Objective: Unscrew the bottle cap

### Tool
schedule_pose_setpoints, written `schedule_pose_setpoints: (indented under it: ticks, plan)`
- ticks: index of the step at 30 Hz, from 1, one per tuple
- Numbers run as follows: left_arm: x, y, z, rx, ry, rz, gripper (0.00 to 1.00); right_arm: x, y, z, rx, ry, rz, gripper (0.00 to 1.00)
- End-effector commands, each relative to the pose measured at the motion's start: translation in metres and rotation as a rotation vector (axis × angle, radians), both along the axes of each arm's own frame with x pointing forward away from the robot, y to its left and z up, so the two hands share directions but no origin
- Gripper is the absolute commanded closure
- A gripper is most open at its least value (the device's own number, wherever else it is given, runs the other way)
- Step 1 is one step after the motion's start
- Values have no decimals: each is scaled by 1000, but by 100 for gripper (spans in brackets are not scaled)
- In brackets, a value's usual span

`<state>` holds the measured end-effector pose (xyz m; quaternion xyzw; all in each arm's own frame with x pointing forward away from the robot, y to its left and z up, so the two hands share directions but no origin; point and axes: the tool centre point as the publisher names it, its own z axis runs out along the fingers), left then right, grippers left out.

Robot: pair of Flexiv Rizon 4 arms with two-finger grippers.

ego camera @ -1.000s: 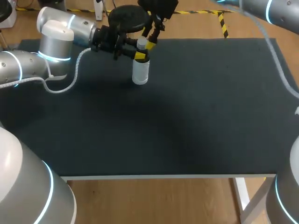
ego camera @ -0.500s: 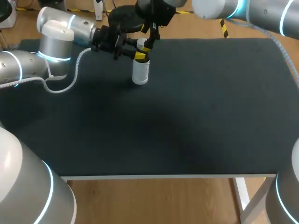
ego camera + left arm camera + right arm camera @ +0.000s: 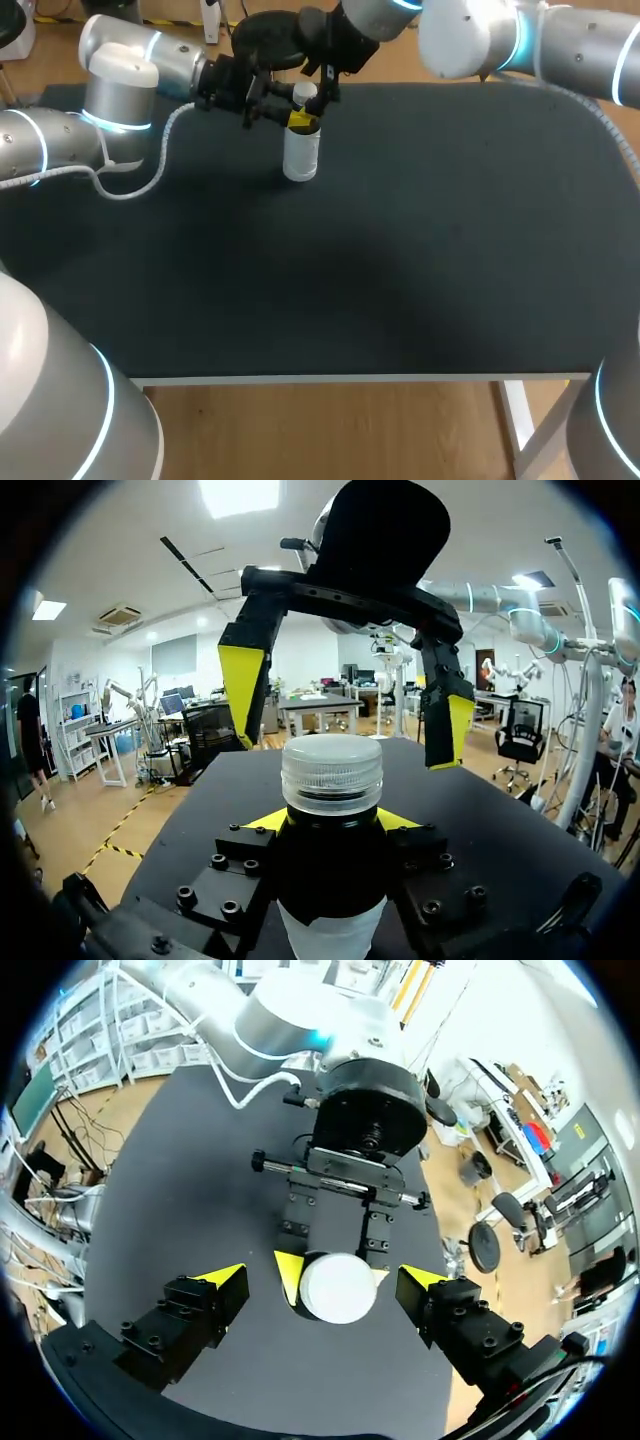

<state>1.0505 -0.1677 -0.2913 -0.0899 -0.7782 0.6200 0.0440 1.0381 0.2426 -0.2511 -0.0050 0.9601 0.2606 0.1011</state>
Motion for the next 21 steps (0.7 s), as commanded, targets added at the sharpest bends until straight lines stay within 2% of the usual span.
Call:
schedule_pose_setpoints:
  ticks: [1,21]
  plan:
    - [2,0,0,0,2,-6,100,9,-3,-2,41,70,48,0]
    - [2,0,0,0,2,-6,100,9,0,-3,40,109,80,0]
